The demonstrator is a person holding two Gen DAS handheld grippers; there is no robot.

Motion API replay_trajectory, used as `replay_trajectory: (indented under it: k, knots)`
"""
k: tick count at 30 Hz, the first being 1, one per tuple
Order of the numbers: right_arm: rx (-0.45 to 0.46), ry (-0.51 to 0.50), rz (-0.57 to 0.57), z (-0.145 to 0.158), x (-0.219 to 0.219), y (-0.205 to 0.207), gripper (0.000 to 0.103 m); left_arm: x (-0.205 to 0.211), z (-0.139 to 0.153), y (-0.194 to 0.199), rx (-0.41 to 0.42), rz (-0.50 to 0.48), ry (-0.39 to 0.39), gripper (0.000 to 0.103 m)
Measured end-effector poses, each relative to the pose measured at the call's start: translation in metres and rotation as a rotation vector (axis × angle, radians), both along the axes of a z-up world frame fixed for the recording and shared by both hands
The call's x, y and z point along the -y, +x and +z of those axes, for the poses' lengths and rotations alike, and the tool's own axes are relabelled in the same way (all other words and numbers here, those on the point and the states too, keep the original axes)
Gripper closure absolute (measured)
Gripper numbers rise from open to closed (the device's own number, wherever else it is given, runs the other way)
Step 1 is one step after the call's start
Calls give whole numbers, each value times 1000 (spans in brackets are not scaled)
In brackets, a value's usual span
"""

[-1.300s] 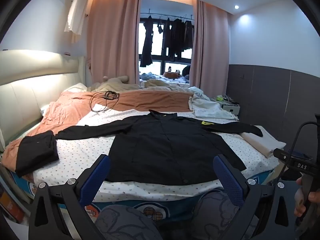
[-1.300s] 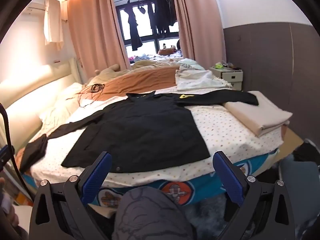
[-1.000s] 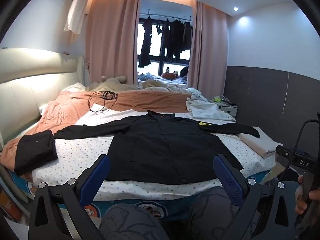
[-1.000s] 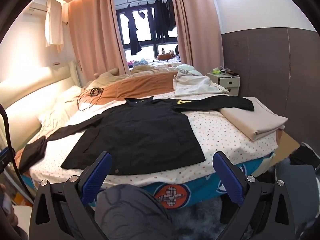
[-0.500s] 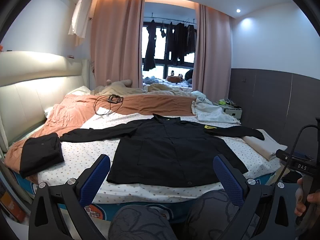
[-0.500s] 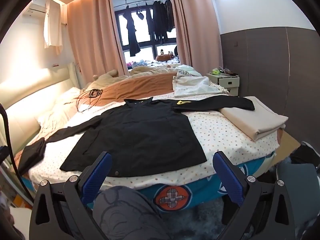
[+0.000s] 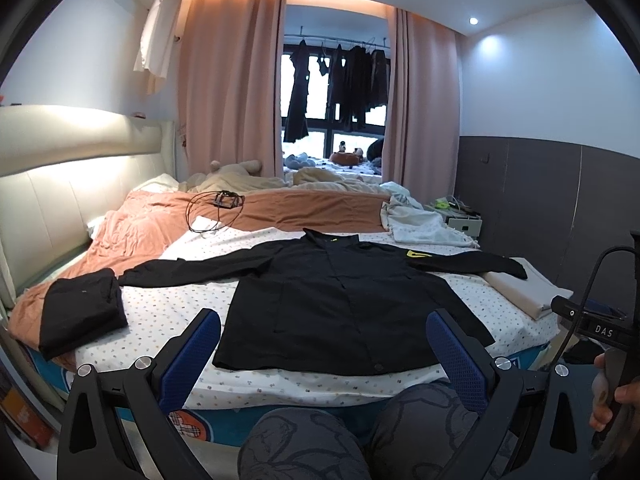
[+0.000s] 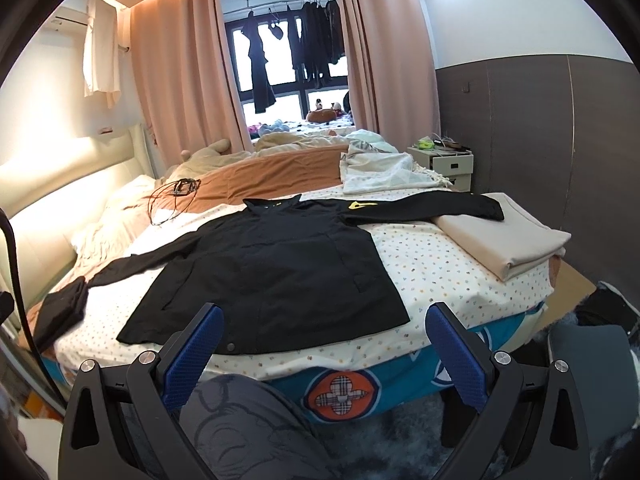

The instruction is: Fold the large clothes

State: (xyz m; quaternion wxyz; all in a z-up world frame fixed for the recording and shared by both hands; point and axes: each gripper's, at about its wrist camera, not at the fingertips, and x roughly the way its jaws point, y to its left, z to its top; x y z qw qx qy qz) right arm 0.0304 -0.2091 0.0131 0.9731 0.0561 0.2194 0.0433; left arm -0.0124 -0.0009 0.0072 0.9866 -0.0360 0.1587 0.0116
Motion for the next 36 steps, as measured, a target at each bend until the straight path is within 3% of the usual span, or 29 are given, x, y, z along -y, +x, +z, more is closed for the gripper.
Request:
replay_trajectory:
  k: [36]
  knots:
    - [-4,2,13,-3,-9,-3,1,-12,-1,-5,-1,-5,-23,0]
